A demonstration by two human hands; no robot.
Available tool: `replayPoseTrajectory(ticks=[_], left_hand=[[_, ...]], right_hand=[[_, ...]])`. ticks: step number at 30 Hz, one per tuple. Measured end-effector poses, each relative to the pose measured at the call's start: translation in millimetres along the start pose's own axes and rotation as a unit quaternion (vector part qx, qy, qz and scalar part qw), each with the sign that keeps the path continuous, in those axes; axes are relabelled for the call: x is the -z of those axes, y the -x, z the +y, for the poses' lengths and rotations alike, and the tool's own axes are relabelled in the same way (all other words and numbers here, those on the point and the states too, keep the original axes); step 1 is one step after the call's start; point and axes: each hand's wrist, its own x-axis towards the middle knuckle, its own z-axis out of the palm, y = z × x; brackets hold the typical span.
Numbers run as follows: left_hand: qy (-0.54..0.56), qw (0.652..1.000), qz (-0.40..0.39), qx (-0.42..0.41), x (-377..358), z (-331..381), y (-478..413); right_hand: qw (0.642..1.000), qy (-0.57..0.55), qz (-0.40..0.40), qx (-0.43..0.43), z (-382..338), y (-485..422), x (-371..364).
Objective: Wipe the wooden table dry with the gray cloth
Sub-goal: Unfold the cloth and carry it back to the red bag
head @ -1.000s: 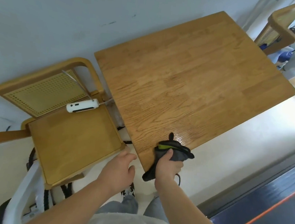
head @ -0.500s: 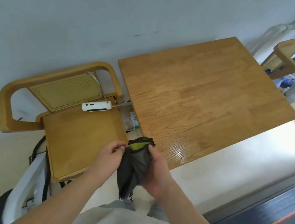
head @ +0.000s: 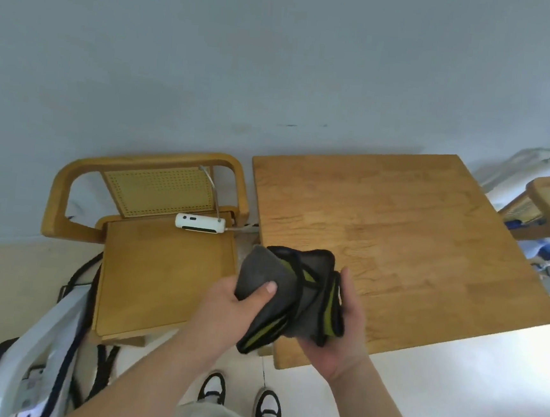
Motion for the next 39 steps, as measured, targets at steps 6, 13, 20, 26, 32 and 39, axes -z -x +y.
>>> replayPoseTrajectory(ticks=[6,13,20,26,32,39], left_hand=[[0.071,0.997,0.017,-0.032,2,30,20],[0.072,0.987,0.146,0.013,-21,-2,29],[0.252,0.962,-0.089,0.054,-48,-49,41],[0.419,0.907,-0.016,0.03,-36,-68,50],[0.466,0.877,0.095,0.07,12,-91,59],[0.467,0.864,0.177,0.072,67,-133,100]], right_hand=[[0.986,0.157,-0.048,-0.031,-21,4,13],[0.977,0.17,-0.121,-0.047,-30,14,7],[0.964,0.243,-0.083,-0.067,-31,20,-11],[0.957,0.266,-0.064,-0.092,-44,18,-22],[0.923,0.366,-0.081,-0.089,-53,4,-30],[0.81,0.583,-0.054,-0.034,0,-27,-35]])
